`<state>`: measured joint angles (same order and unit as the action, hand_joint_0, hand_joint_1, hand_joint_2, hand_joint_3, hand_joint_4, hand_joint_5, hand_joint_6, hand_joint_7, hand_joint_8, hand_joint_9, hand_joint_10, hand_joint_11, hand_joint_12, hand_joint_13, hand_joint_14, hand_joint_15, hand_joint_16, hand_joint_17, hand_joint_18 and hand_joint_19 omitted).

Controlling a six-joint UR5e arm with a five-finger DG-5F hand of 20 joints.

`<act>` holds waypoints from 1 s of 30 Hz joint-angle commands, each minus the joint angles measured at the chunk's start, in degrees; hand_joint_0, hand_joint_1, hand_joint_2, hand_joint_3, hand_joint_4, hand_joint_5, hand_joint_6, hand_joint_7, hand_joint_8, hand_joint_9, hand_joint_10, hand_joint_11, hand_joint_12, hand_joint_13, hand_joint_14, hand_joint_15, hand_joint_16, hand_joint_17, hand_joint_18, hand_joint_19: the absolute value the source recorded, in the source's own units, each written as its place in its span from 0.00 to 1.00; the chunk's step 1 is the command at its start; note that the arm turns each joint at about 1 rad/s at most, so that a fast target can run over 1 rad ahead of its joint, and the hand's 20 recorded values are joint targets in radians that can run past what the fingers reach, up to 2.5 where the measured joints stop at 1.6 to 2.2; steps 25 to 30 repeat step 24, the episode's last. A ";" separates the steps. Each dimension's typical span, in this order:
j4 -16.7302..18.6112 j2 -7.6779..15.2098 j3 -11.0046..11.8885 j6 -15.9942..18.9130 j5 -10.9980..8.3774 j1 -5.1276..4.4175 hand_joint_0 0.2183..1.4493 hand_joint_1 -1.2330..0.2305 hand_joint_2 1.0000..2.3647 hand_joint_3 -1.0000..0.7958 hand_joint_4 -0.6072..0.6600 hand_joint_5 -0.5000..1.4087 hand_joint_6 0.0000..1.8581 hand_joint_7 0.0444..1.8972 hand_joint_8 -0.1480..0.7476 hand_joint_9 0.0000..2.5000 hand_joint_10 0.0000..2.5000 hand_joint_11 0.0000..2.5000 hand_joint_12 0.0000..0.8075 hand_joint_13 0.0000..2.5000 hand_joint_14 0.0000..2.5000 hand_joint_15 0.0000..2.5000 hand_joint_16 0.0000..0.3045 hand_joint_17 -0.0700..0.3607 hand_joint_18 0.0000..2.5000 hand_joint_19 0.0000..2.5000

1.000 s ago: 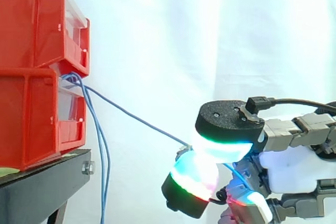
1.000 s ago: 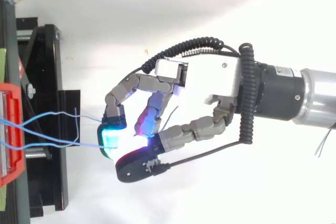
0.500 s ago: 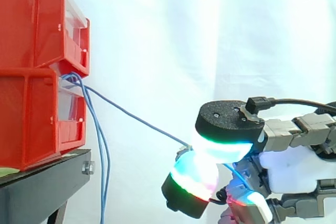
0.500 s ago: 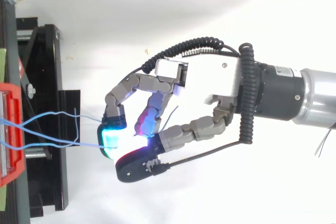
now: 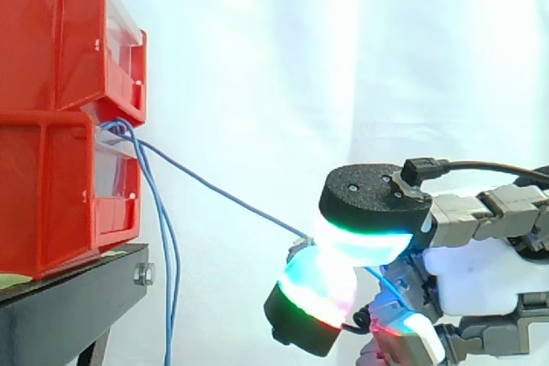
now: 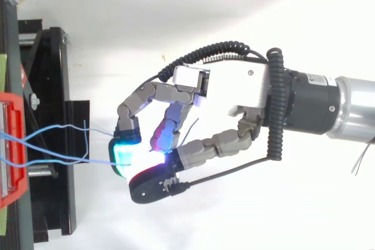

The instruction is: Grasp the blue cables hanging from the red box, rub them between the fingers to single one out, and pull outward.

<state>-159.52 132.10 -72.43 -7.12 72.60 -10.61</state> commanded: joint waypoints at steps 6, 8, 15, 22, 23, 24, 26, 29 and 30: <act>0.00 0.00 0.01 0.00 0.00 -0.03 0.32 0.27 0.00 0.55 0.53 0.22 0.48 0.57 0.58 0.55 0.01 0.27 0.49 0.46 0.01 0.28 0.19 0.46 0.40 0.25; 0.00 0.00 0.01 0.00 0.00 -0.03 0.31 0.27 0.01 0.55 0.53 0.22 0.48 0.57 0.57 0.55 0.01 0.27 0.49 0.46 0.01 0.28 0.19 0.46 0.40 0.25; 0.00 0.00 -0.07 0.00 0.00 0.06 0.31 0.27 0.00 0.55 0.53 0.22 0.48 0.57 0.58 0.55 0.01 0.27 0.49 0.46 0.01 0.28 0.19 0.46 0.40 0.25; 0.00 0.00 0.01 0.00 0.00 -0.03 0.31 0.27 0.00 0.54 0.53 0.22 0.49 0.56 0.58 0.55 0.01 0.27 0.49 0.46 0.01 0.28 0.19 0.47 0.40 0.25; 0.00 0.00 0.01 0.00 0.00 -0.03 0.31 0.27 0.00 0.55 0.53 0.22 0.48 0.56 0.58 0.56 0.01 0.27 0.49 0.46 0.01 0.28 0.19 0.47 0.40 0.25; 0.00 0.00 0.01 0.00 0.00 -0.03 0.31 0.27 0.00 0.54 0.53 0.22 0.48 0.56 0.58 0.56 0.01 0.27 0.49 0.46 0.01 0.28 0.19 0.47 0.40 0.25; 0.00 0.00 0.01 0.00 0.00 -0.03 0.31 0.27 0.00 0.54 0.53 0.22 0.48 0.56 0.58 0.56 0.01 0.27 0.49 0.46 0.01 0.28 0.19 0.47 0.40 0.25; 0.00 0.00 0.01 0.00 0.00 -0.03 0.31 0.27 0.00 0.54 0.53 0.22 0.48 0.56 0.58 0.56 0.01 0.27 0.49 0.46 0.01 0.28 0.19 0.47 0.40 0.25; 0.00 0.00 0.01 0.00 0.00 -0.03 0.31 0.27 0.00 0.54 0.53 0.22 0.48 0.56 0.58 0.56 0.01 0.27 0.49 0.46 0.01 0.28 0.19 0.47 0.40 0.25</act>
